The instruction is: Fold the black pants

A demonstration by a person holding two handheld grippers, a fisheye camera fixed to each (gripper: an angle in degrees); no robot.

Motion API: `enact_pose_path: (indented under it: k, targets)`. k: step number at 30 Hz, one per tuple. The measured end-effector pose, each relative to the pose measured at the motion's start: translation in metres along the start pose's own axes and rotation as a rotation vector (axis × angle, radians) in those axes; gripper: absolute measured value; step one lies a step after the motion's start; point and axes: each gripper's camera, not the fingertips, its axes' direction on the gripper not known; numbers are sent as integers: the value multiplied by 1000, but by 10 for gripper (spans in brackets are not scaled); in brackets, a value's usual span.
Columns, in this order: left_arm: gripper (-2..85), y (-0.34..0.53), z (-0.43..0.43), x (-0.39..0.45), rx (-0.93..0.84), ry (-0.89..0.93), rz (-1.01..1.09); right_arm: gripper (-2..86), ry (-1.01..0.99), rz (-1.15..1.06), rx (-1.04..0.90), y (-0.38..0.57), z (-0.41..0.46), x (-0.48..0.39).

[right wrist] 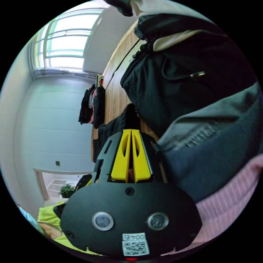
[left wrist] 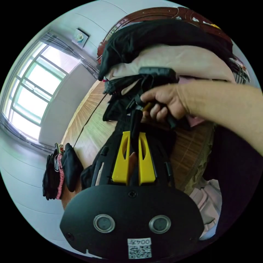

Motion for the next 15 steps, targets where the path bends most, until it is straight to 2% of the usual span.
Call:
enact_pose_path:
  k: [3, 7, 10, 12, 15]
  targets:
    - [21, 20, 29, 45, -17, -59, 66, -7, 162, -59, -10, 24, -19, -12]
    - [42, 40, 41, 78, 41, -158, 105, -7, 433, -192, 218, 87, -46, -59]
    - [51, 63, 39, 101, 112, -251, 168, -8, 576, -314, 289, 125, -21, -96]
    - [45, 86, 39, 107, 123, -253, 162, -8, 602, -409, 288, 139, 6, -116]
    - [26, 142, 39, 95, 102, -238, 21, -8, 589, -526, 207, 151, 63, -143]
